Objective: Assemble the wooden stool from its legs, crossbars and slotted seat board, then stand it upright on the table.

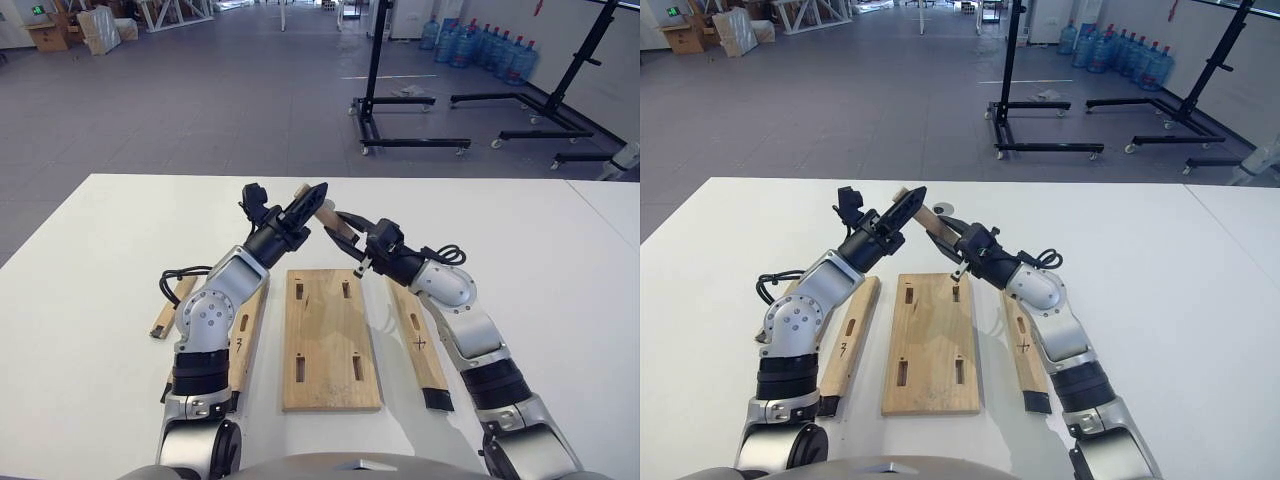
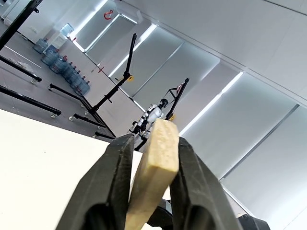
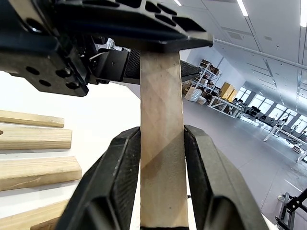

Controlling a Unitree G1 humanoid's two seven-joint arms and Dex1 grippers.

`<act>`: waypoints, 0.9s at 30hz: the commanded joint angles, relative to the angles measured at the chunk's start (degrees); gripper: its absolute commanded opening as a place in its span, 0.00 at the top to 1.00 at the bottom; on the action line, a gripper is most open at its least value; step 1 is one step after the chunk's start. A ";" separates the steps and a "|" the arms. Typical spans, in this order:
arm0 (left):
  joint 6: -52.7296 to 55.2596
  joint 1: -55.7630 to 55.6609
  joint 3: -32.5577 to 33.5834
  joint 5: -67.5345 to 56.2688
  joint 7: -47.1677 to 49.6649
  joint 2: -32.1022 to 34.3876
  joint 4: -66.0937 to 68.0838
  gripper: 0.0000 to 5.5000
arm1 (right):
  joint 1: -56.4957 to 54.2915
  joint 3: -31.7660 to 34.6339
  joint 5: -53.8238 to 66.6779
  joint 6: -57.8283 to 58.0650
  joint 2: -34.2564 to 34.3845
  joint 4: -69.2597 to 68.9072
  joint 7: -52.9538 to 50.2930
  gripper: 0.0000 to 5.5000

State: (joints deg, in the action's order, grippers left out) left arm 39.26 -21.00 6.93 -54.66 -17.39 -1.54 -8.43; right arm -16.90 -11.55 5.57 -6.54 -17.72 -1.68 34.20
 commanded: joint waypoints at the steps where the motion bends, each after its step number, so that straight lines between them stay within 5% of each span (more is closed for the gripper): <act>1: -0.23 -1.21 -0.63 1.51 -0.42 0.68 0.94 0.88 | -1.12 0.85 0.05 0.42 -0.29 -0.16 0.32 0.77; 12: -3.61 -1.14 -1.69 6.37 -2.52 2.34 0.72 0.93 | -0.81 2.25 1.34 4.41 -0.78 -1.05 0.37 0.77; 22: -9.10 -1.99 5.08 12.15 1.95 8.29 -2.12 0.93 | 3.75 12.26 13.60 18.54 -1.35 -15.21 -3.19 0.46; 27: -2.52 5.74 2.22 11.79 -1.80 18.26 -17.62 0.93 | 6.13 20.37 12.17 19.00 0.47 -15.23 -13.42 0.44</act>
State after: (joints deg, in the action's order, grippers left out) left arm 33.49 -18.25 10.16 -42.26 -17.90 12.66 -19.91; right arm -11.59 5.81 18.63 12.25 -18.02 -17.10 24.54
